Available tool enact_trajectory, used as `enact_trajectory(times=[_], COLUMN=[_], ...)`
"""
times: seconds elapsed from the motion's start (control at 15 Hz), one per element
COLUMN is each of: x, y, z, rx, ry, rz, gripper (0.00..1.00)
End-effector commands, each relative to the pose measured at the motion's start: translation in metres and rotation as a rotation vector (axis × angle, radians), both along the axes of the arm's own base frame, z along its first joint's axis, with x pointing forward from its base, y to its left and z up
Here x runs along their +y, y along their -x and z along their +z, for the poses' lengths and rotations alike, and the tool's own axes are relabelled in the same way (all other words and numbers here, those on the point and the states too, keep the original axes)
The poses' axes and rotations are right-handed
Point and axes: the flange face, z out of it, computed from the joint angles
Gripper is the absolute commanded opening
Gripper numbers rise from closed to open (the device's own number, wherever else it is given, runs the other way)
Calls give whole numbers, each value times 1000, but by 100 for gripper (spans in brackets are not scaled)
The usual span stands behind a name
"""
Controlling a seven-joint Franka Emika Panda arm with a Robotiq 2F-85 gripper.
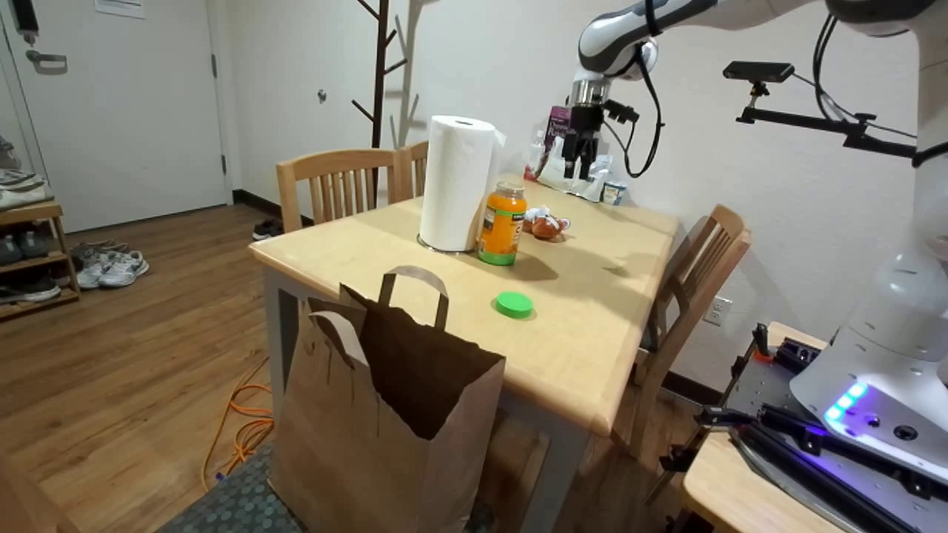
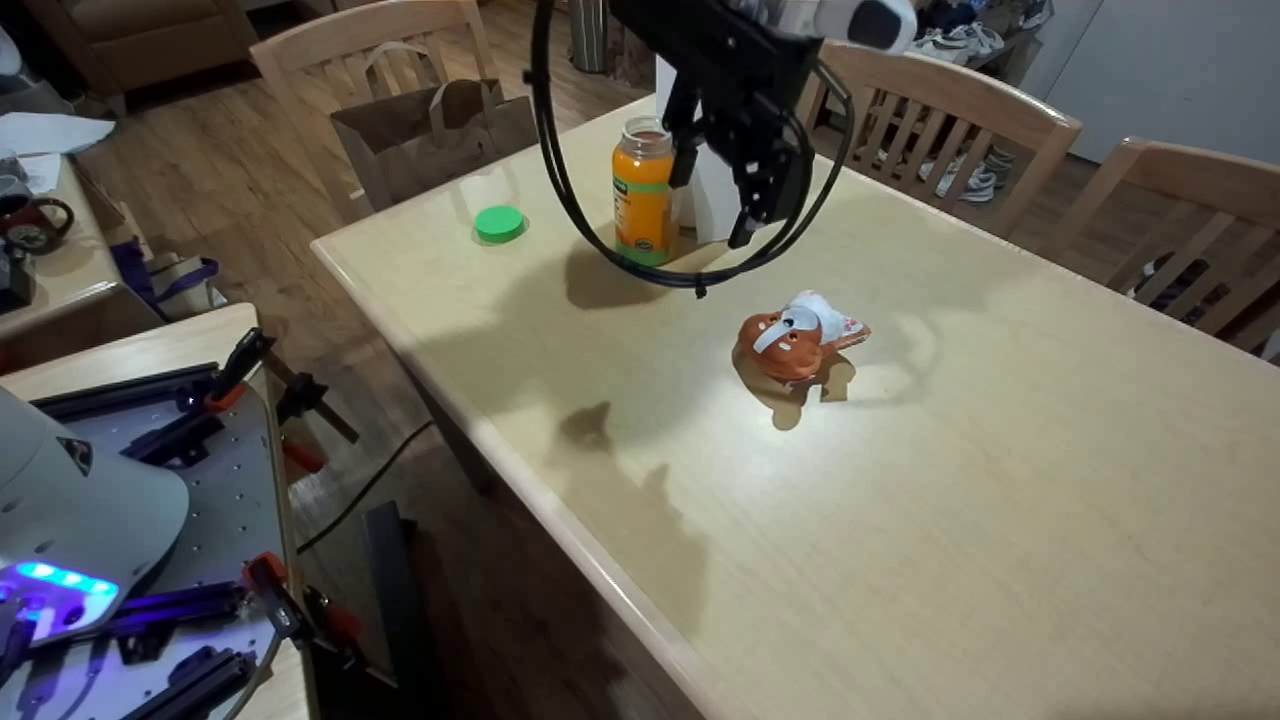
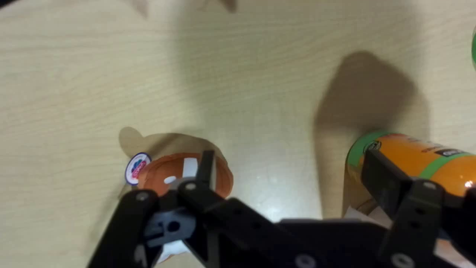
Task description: Move the snack packet from the table to the bag
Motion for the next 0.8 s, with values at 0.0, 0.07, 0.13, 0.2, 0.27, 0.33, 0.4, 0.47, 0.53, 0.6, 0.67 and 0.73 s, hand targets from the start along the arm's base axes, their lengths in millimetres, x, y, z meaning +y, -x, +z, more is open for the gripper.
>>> enact_trajectory(times=[0.0,0.07,0.13,0.2,0.27,0.33,0.4,0.47,0.53,0.6,0.67,0.73], x=[-8,-14,-1,-2,-2,-2,-2,-4,-7,-10,-13,-17], y=[-23,-25,-13,-16,-17,-17,-20,-25,-30,-33,-35,-35], z=[-50,-62,-48,-60,-65,-64,-61,-61,-64,-66,-71,-74], rx=[135,172,118,133,138,137,62,-6,-63,-96,-130,-156], ry=[-14,5,-7,-6,-7,-7,26,48,78,84,94,104], rz=[80,41,46,46,47,47,33,27,28,16,-5,-19], gripper=[100,100,100,100,100,100,100,100,100,100,100,100])
